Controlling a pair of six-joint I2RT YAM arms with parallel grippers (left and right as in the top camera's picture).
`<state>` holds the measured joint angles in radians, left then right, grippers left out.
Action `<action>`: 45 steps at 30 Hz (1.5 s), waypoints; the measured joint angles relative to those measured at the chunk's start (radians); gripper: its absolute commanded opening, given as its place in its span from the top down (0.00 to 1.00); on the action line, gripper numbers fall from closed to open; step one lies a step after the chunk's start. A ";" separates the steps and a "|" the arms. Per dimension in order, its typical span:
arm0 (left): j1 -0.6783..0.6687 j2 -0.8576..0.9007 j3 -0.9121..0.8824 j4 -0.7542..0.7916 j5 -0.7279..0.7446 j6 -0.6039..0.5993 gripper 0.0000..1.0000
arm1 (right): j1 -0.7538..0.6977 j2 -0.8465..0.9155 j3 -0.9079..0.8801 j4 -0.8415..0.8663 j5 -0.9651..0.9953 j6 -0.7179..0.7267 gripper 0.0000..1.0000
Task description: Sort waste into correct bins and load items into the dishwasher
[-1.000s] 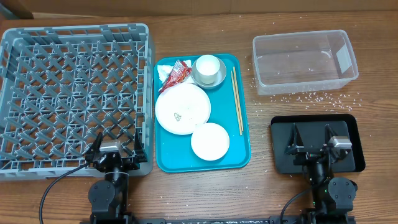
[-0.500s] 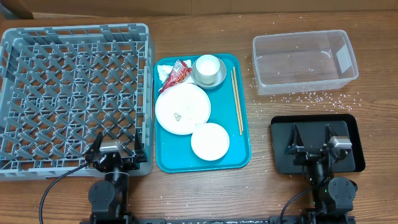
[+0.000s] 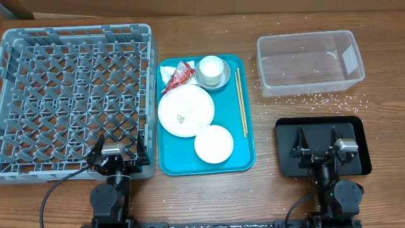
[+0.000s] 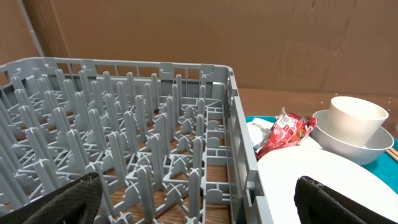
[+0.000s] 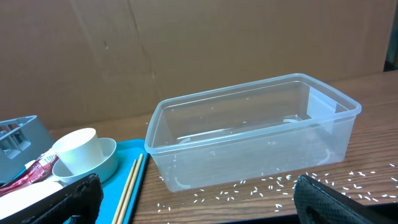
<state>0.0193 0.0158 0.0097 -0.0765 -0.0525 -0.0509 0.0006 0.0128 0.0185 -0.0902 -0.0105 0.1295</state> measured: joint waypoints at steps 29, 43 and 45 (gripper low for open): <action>0.000 0.000 0.000 0.000 0.000 0.000 0.00 | 0.000 0.000 0.000 0.000 0.000 0.000 0.00; 0.000 -0.003 -0.001 0.539 0.219 -0.062 0.00 | 0.000 0.000 0.000 0.000 0.000 0.000 0.00; 0.000 -0.002 -0.002 0.676 0.244 -0.070 0.00 | 0.000 0.000 0.000 0.000 0.000 0.000 0.00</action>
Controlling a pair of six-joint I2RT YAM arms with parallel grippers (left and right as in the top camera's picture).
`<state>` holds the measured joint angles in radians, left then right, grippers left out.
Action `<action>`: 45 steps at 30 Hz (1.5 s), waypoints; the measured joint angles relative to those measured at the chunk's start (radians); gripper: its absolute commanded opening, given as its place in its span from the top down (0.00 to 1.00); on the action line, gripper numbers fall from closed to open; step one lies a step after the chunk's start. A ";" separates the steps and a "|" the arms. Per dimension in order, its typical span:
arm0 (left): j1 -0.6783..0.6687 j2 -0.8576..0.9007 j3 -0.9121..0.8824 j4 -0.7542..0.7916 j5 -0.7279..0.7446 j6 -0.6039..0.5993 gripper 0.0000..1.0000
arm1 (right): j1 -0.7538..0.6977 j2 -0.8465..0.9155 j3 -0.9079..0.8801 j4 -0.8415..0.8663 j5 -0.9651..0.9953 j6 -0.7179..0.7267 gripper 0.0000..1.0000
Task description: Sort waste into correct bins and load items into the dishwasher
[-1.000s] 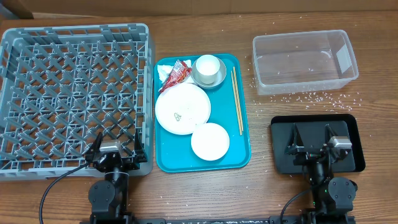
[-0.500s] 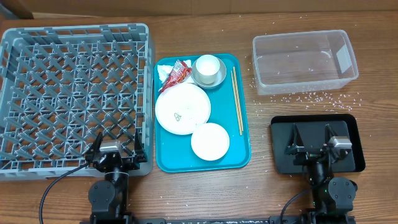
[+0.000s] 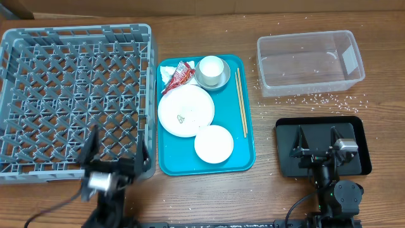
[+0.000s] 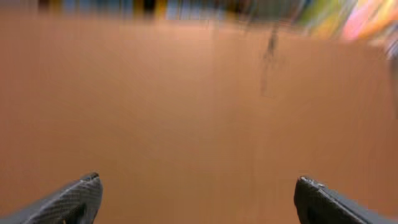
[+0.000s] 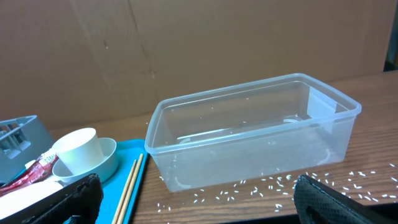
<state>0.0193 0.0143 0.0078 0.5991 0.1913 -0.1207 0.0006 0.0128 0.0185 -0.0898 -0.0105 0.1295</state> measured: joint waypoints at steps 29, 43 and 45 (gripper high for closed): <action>-0.060 1.509 1.604 -1.053 0.587 0.064 0.00 | 0.000 -0.003 0.000 0.000 0.000 0.000 0.00; -0.433 1.962 2.202 -1.661 -0.059 0.230 0.00 | 0.000 -0.003 0.000 0.000 0.000 0.000 0.00; -0.458 2.004 2.203 -1.641 -0.081 0.234 0.00 | 0.000 -0.003 0.000 0.000 0.000 0.000 0.00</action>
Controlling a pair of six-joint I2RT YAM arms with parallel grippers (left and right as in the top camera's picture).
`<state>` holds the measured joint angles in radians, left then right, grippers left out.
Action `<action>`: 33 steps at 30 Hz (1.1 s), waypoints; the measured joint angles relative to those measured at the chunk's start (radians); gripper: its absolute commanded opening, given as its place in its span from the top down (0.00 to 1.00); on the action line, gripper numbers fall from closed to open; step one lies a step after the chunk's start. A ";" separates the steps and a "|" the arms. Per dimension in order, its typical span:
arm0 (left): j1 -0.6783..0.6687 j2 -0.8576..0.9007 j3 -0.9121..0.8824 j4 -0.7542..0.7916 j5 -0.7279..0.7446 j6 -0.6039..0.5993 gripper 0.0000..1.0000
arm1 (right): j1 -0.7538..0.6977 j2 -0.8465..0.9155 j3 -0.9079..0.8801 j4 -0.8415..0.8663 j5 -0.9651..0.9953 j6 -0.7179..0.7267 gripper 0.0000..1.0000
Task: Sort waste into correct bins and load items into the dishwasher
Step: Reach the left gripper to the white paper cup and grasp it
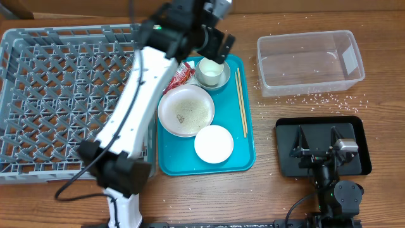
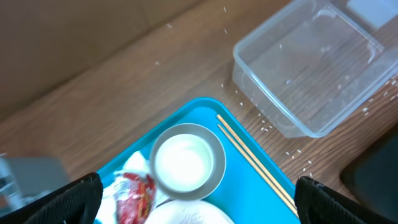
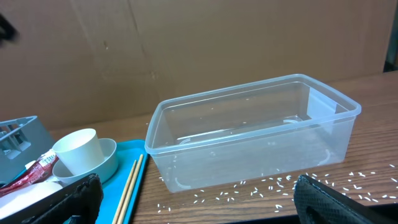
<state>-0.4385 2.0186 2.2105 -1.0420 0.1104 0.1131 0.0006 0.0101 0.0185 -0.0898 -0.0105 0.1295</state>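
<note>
A teal tray (image 1: 248, 152) holds a white cup in a grey bowl (image 1: 211, 71), a red wrapper (image 1: 180, 74) on crumpled white paper, a large plate (image 1: 186, 111) with scraps, a small white plate (image 1: 214, 144) and chopsticks (image 1: 241, 101). My left gripper (image 1: 207, 43) hangs open and empty high over the tray's far end. In its wrist view the cup and bowl (image 2: 183, 163), wrapper (image 2: 134, 196) and chopsticks (image 2: 252, 163) lie below the left gripper (image 2: 199, 208). My right gripper (image 1: 323, 151) rests open over a black tray (image 1: 361, 130).
A grey dish rack (image 1: 63, 95) fills the left of the table. A clear plastic bin (image 1: 310, 62) stands at the back right, also in the right wrist view as the bin (image 3: 249, 134). Rice grains (image 1: 316, 99) lie scattered round it. The left arm spans the rack's right edge.
The left arm was raised near its base with a blurred view of the cardboard wall. It now stretches high over the tray's far end, looking down on the cup and bowl. The right arm is unchanged.
Both grippers first rested open at the table's near edge, the left one at the rack's corner. Then the left arm had lifted, its view blurred. Now it hangs open over the tray's far end. The tray's items have not moved.
</note>
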 measured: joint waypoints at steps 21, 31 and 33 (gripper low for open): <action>-0.047 0.305 0.000 0.025 -0.076 0.018 0.60 | 0.000 0.000 0.000 0.000 0.000 0.000 0.00; -0.053 0.365 0.000 0.027 -0.120 0.009 0.64 | 0.000 0.000 0.000 0.000 0.000 0.000 0.00; -0.058 0.367 0.000 0.024 -0.123 0.009 0.67 | 0.000 0.000 0.000 -0.001 0.000 0.000 0.00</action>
<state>-0.4961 2.3856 2.2108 -1.0176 -0.0128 0.1223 0.0006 0.0101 0.0185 -0.0906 -0.0105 0.1299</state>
